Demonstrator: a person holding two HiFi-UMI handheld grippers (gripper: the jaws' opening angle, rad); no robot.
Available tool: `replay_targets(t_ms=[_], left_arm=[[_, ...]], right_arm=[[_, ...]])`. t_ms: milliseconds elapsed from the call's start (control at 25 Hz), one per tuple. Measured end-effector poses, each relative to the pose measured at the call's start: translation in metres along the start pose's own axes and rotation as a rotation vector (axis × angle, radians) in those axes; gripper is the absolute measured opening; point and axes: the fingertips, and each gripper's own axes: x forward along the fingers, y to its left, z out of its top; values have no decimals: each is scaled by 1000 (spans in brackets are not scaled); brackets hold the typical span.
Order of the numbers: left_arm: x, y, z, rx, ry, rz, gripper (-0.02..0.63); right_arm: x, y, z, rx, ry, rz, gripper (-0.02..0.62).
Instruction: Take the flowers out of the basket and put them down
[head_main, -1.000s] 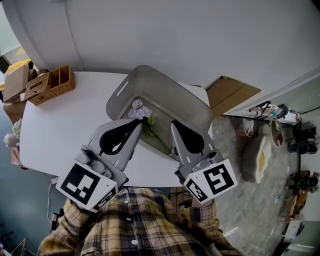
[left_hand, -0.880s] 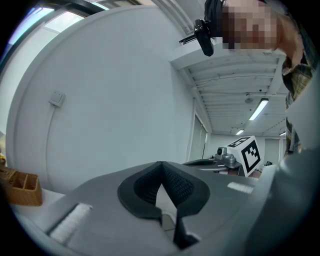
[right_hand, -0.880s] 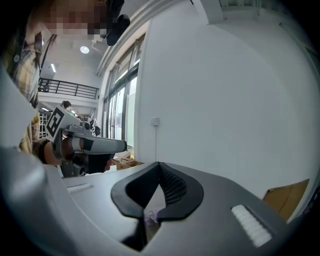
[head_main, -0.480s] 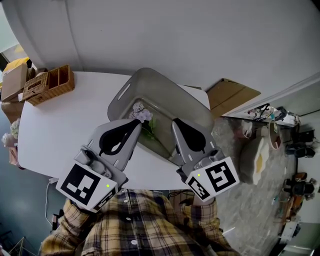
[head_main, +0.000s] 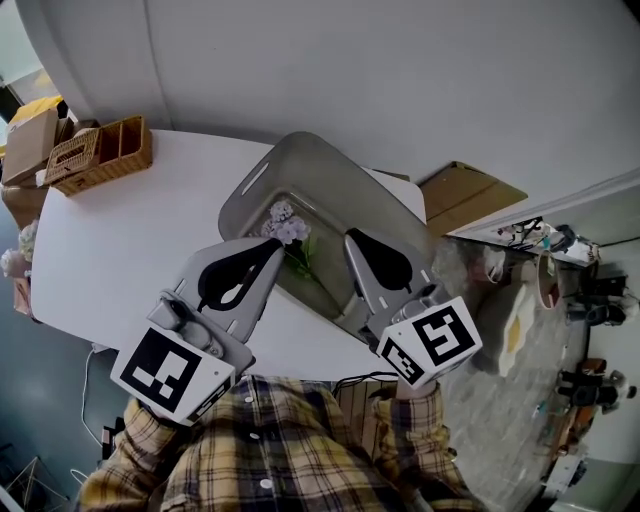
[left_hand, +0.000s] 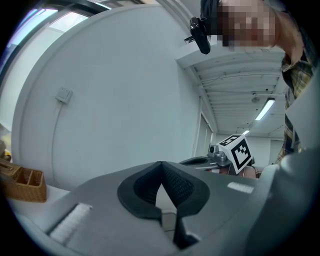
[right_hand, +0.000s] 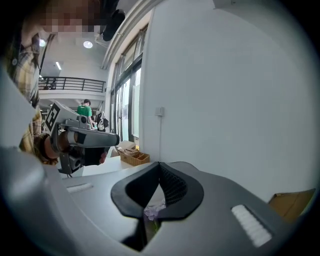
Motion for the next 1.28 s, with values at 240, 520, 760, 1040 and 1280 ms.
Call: replay_targets(t_ms=[240, 520, 760, 1040, 1280], left_arm=[[3, 5, -7, -10, 10, 0, 9], [9, 14, -11, -23, 19, 9, 9], [12, 22, -19, -33, 43, 15, 9], [13, 33, -21, -42, 35, 33, 9], [14, 39, -26, -57, 49, 42, 9]], right_arm=[[14, -4, -15, 3, 51, 37, 8], [31, -15, -33, 1, 121, 62, 58], [47, -28, -57, 9, 202, 80, 92], [69, -30, -99, 21, 340, 140, 163], [82, -25, -132, 49, 445, 193, 216]])
